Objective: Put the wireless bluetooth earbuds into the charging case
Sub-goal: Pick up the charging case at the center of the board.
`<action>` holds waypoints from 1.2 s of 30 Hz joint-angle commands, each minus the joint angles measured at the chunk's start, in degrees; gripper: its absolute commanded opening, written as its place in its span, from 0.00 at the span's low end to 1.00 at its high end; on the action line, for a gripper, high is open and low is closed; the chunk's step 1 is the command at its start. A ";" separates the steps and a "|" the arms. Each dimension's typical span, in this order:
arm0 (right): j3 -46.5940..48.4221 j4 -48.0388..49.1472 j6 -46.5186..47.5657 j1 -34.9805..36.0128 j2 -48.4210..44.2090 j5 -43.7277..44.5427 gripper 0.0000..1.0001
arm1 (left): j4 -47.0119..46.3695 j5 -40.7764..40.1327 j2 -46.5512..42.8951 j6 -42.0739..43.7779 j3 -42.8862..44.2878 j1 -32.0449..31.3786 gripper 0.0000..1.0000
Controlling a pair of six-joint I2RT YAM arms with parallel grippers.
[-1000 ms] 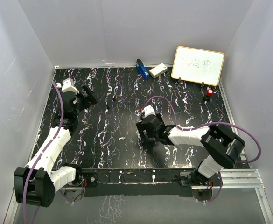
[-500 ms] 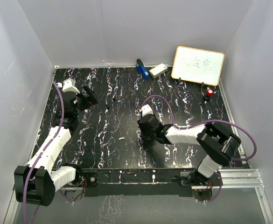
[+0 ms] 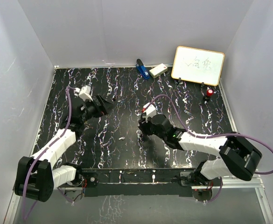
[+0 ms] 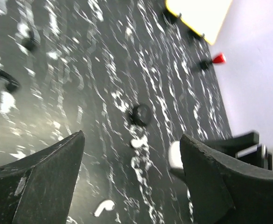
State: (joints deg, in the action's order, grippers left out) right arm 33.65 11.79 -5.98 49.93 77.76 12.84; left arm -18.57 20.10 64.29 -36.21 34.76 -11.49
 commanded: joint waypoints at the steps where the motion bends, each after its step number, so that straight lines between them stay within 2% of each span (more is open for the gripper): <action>1: -0.14 10.22 4.87 0.03 -2.19 -7.67 0.06 | -7.24 6.31 -1.59 -4.42 -3.43 -5.17 0.80; 8: 0.98 15.66 5.62 -0.23 -0.39 -13.50 0.05 | -11.91 6.71 -0.26 -6.57 -5.60 -11.09 0.65; 16: 4.65 16.57 5.42 -0.53 3.07 -16.88 0.03 | -15.05 7.10 1.59 -6.80 -7.99 -13.49 0.48; 25: 5.59 18.50 3.99 -2.25 3.67 -20.62 0.02 | -20.79 7.36 3.18 -8.62 -11.74 -14.43 0.46; 36: 6.25 20.91 2.75 -3.94 5.28 -23.92 0.00 | -28.87 2.14 2.81 -13.75 -16.24 -16.56 0.45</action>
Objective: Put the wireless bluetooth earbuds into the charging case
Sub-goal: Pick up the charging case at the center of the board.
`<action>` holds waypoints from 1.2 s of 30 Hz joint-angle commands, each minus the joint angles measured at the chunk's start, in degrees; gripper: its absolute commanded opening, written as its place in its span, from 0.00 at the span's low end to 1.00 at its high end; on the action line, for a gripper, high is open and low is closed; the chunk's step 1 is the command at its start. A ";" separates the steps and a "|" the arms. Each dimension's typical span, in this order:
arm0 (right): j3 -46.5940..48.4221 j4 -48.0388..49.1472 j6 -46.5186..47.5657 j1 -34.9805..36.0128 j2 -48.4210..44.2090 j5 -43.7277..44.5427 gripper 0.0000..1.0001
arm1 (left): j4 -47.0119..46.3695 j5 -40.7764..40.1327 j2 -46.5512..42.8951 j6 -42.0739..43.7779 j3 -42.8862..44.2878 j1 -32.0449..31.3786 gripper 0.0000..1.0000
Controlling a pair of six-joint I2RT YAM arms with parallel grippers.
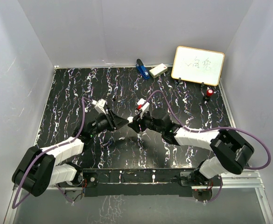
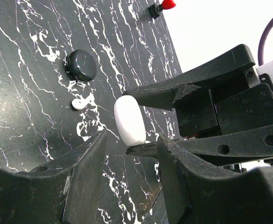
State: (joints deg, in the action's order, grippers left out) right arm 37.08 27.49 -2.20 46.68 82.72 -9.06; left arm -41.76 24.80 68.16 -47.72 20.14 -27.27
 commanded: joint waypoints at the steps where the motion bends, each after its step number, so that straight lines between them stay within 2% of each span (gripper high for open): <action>1: 2.82 5.52 -1.13 -0.80 0.41 -2.21 0.00 | -6.34 -3.24 -1.23 -2.54 -1.92 -0.96 0.45; 12: 3.34 7.77 -2.75 -1.08 1.19 -4.20 0.00 | -11.87 -9.93 -1.95 -5.21 -4.96 -2.13 0.44; 23: 4.26 9.29 -4.70 -1.06 2.83 -5.43 0.00 | -16.36 -11.96 -0.02 -6.24 -4.87 -3.11 0.43; 36: 5.10 10.75 -5.88 -1.04 3.67 -5.62 0.00 | -17.87 -13.01 0.50 -6.59 -5.05 -3.98 0.33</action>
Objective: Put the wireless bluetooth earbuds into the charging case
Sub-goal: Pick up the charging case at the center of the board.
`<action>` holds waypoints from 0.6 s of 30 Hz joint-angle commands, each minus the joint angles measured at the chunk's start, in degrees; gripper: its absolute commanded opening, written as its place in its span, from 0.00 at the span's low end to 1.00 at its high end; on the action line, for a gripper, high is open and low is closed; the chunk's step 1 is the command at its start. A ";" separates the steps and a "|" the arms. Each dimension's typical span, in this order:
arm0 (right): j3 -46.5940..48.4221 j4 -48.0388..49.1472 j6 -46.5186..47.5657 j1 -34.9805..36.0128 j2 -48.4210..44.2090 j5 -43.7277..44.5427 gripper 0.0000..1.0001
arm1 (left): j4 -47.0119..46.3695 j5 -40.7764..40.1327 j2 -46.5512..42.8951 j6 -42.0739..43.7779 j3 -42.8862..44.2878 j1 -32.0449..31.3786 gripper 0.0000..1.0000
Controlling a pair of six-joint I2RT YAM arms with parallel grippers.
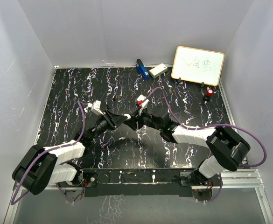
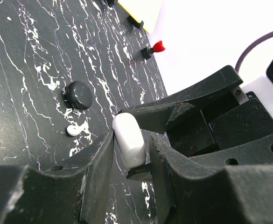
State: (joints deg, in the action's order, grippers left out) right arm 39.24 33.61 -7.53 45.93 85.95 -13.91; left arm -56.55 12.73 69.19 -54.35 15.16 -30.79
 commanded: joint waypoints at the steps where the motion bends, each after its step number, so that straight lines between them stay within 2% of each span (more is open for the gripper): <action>1: 2.94 4.67 -0.52 -0.32 0.51 -0.80 0.00 | -3.04 -1.22 -0.66 0.03 -0.12 -0.54 0.33; 9: 2.94 4.89 -0.71 -0.30 0.62 -0.68 0.00 | -3.28 -3.13 -2.68 0.12 -1.13 -0.66 0.31; 12: 3.03 4.89 -0.77 -0.27 0.76 -0.59 0.00 | -3.63 -3.62 -3.05 0.12 -1.48 -0.73 0.25; 16: 3.27 4.98 -1.37 -0.32 1.11 -0.63 0.01 | -4.12 -4.00 -3.38 0.10 -1.65 -0.76 0.10; 17: 3.41 4.90 -1.49 -0.27 1.29 -0.61 0.08 | -3.92 -4.09 -3.44 0.12 -1.56 -0.76 0.04; 18: 3.53 4.83 -1.72 -0.31 1.38 -0.48 0.20 | -3.66 -4.19 -3.51 0.12 -1.44 -0.72 0.00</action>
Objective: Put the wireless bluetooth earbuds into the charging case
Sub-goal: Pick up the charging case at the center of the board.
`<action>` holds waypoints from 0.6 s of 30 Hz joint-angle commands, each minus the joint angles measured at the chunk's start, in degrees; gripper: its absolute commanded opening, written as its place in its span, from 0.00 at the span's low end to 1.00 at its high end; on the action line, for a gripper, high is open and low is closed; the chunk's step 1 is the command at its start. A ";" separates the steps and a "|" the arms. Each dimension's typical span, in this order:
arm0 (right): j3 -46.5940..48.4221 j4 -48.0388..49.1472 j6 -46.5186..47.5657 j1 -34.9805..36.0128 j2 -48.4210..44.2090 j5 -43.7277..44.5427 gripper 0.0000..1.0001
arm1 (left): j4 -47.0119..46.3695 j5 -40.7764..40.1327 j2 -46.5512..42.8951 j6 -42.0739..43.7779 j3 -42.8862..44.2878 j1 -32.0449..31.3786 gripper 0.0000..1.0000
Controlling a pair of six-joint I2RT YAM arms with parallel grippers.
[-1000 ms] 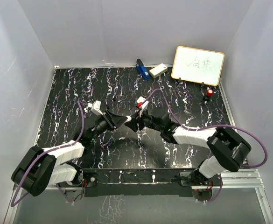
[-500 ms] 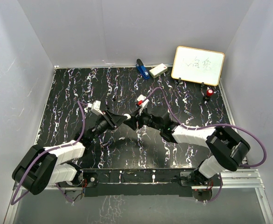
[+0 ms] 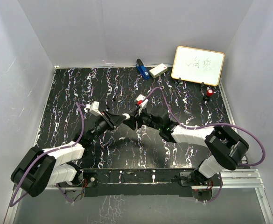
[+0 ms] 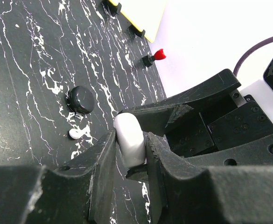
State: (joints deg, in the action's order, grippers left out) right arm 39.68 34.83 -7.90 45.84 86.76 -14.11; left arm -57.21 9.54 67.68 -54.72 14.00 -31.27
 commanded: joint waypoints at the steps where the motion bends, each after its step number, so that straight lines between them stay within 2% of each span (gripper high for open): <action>1: 3.23 3.44 -1.48 -0.20 0.66 -0.04 0.35 | -2.73 -1.12 -2.10 0.57 -0.24 -0.28 0.00; 2: 3.44 3.03 -1.61 -0.23 0.50 0.37 0.51 | -2.32 -1.29 -2.34 0.58 -0.14 -0.23 0.00; 3: 3.55 2.34 -1.89 -0.26 0.08 0.92 0.61 | -2.06 -1.54 -2.61 0.62 -0.16 -0.25 0.00; 6: 2.50 0.26 -2.71 -0.31 -3.14 4.47 0.78 | 0.40 -2.55 -4.42 1.20 0.08 -0.22 0.00; 10: 1.02 -4.22 -4.65 -1.36 -8.93 9.71 0.84 | 5.17 -4.03 -7.21 2.47 1.09 -0.29 0.00; 18: 2.49 -12.42 -8.61 -1.85 -14.23 16.57 0.85 | 8.09 -2.53 -7.77 1.64 2.47 -0.26 0.00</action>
State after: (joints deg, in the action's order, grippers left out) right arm 40.36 26.63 -13.89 44.14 73.76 -2.96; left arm -49.98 6.55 60.86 -53.17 14.28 -31.27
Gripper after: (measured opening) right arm 0.849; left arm 0.250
